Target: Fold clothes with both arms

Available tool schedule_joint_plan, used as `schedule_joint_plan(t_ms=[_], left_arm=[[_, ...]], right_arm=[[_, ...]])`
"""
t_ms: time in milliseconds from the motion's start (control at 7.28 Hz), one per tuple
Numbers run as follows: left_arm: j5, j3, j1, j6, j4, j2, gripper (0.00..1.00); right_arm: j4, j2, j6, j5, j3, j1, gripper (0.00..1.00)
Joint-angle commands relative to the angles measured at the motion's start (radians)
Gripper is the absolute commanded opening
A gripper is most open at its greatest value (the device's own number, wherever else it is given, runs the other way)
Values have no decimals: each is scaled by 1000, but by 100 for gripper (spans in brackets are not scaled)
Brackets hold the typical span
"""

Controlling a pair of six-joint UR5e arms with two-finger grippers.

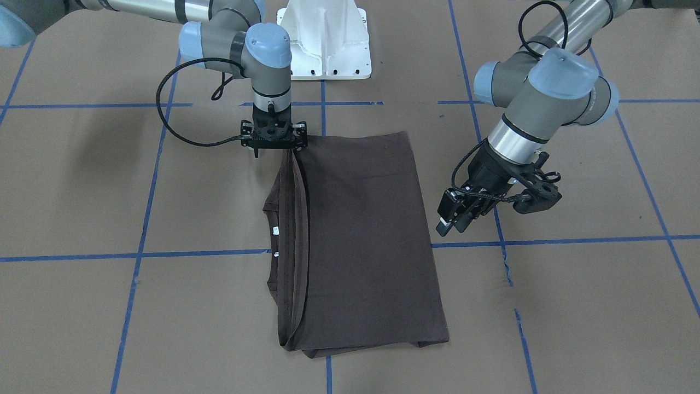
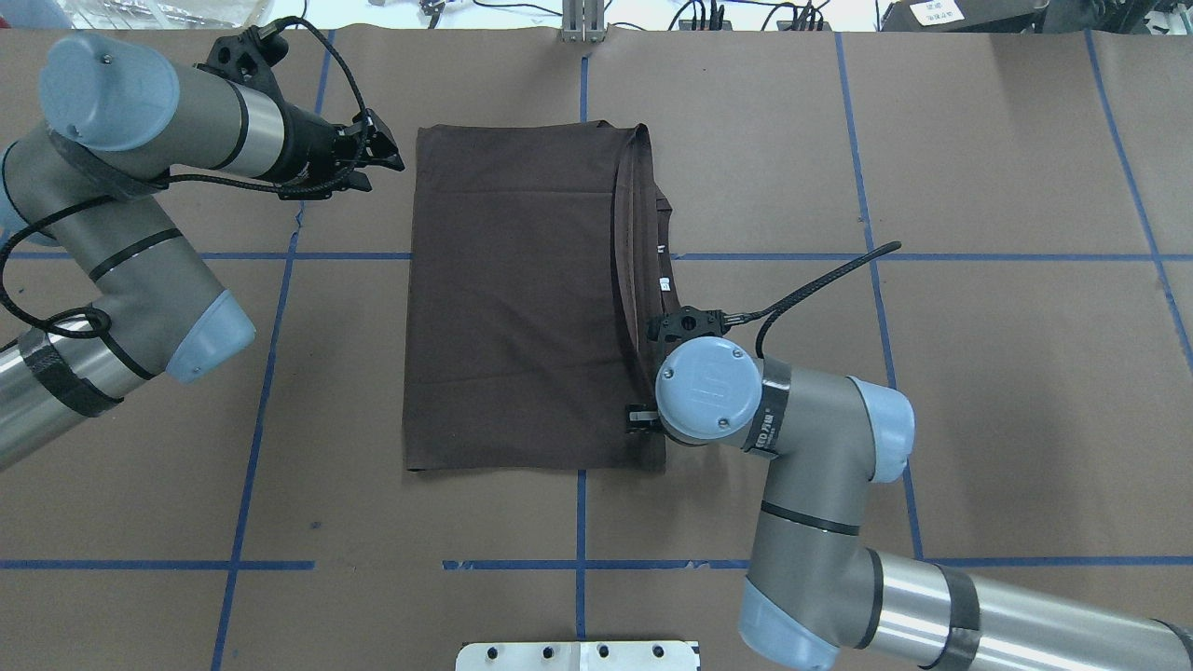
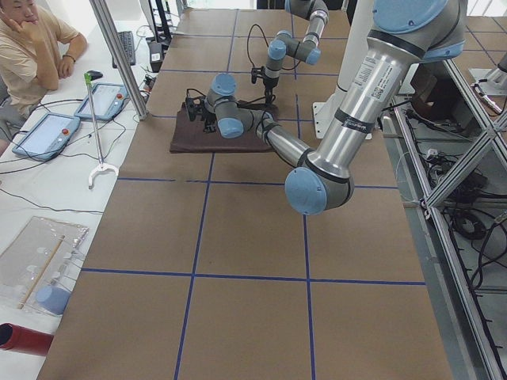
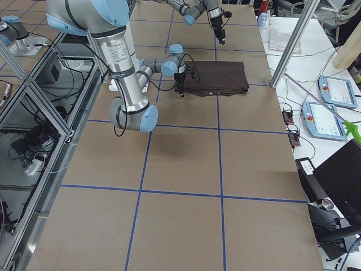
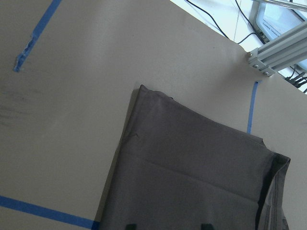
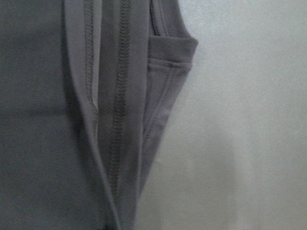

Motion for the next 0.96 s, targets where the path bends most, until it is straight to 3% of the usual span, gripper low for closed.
schedule_joint_plan(t_ms=[0,275,412,549,687,824], left_arm=[[0,-3,0,0,2,-2,55],[-2,-50,0,2,53,-2,55],[-2,-61,0,2,64,-1,55],[-2,-61,-2,3,64,1,55],[0,-61,-2,3,64,3,55],[0,-61,-3,3,64,3,55]], right_arm=[[1,-144,-59,10,131,16,95],[-10,-42,38,3,108,15,96],[4,2,186,0,60,10,96],[11,42,364,-1,36,8,90],[69,52,472,-1,32,8,74],[109,68,602,-1,0,-1,63]])
